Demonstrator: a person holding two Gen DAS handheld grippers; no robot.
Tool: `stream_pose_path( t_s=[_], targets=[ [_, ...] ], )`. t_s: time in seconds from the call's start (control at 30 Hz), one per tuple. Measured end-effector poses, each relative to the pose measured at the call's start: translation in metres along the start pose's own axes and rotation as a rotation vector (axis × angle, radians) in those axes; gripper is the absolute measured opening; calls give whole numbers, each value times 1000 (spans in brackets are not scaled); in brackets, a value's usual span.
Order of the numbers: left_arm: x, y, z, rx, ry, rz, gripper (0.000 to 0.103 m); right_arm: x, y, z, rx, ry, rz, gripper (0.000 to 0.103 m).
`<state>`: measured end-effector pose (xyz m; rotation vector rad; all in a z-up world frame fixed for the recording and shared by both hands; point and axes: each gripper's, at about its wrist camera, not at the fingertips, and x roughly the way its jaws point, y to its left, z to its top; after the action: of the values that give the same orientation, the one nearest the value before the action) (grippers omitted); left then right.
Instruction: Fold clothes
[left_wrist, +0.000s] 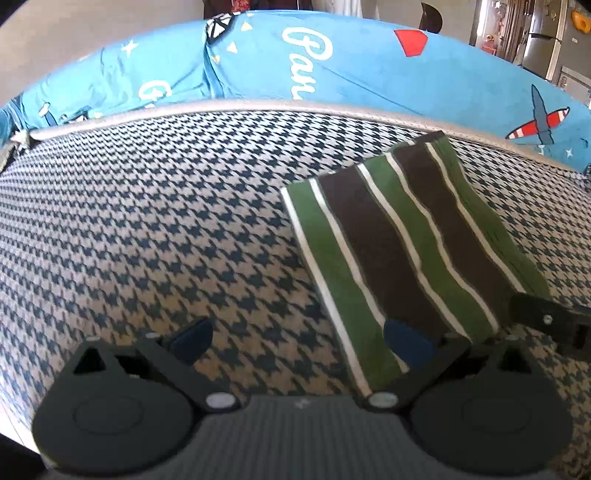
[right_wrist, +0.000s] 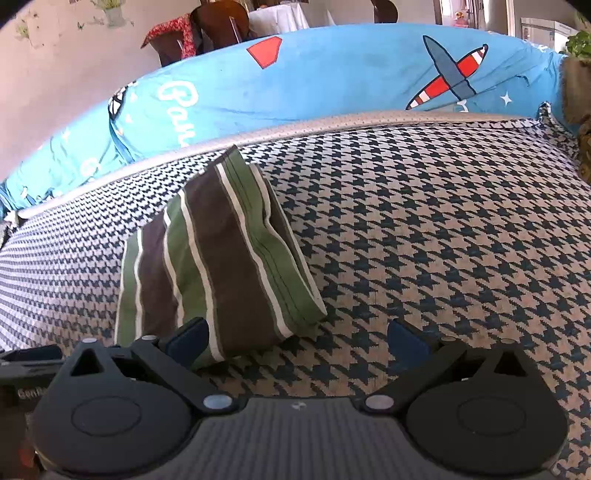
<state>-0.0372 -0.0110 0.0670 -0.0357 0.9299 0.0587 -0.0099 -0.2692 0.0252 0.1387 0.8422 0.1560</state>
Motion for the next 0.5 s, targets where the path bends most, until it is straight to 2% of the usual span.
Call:
stream_pose_path(
  t_s=[0.23, 0.5],
  targets=[
    [9, -3, 0, 5, 24, 2, 103, 2, 0, -1, 2, 3, 9, 103],
    [15, -1, -2, -12, 13, -21, 103, 1, 0, -2, -6, -5, 17, 103]
  ],
)
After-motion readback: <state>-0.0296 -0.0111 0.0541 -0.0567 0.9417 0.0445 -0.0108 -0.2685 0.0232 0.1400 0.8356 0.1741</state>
